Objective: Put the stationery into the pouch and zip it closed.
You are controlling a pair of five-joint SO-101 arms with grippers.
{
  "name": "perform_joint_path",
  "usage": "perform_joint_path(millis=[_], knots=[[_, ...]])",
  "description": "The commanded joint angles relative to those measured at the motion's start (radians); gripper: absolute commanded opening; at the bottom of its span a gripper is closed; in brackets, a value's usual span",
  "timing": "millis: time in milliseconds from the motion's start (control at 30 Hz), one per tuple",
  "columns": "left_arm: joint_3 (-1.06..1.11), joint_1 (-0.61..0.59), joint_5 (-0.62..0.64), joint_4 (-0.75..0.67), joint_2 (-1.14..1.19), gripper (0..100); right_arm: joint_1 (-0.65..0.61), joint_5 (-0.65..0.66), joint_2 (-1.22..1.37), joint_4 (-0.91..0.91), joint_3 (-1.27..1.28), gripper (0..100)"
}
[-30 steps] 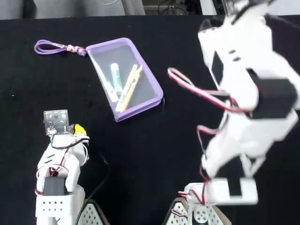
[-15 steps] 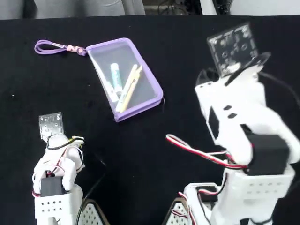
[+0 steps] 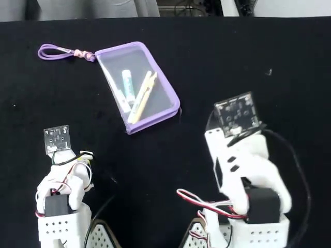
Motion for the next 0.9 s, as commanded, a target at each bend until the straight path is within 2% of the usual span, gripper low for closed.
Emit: perform_joint_path(millis=[0,267,433,600,867], knots=[[0.024,-0.012,-0.003,0.008,-0.006,3,0.017,-0.002,-0.088,-0.061,0.153,1.1],[0.024,-0.007,-0.003,0.008,-0.006,3,0.017,-0.002,-0.357,-0.160,0.578,1.5],[0.024,-0.010,-0.003,0.008,-0.006,3,0.017,0.000,-0.545,-0.153,0.782,1.5],[0.024,-0.010,-0.003,0.009,-0.006,3,0.014,-0.008,-0.506,-0.114,0.786,1.5],[0.024,-0.010,-0.002,0.009,-0.006,3,0.017,0.000,-0.512,0.072,0.786,1.5]])
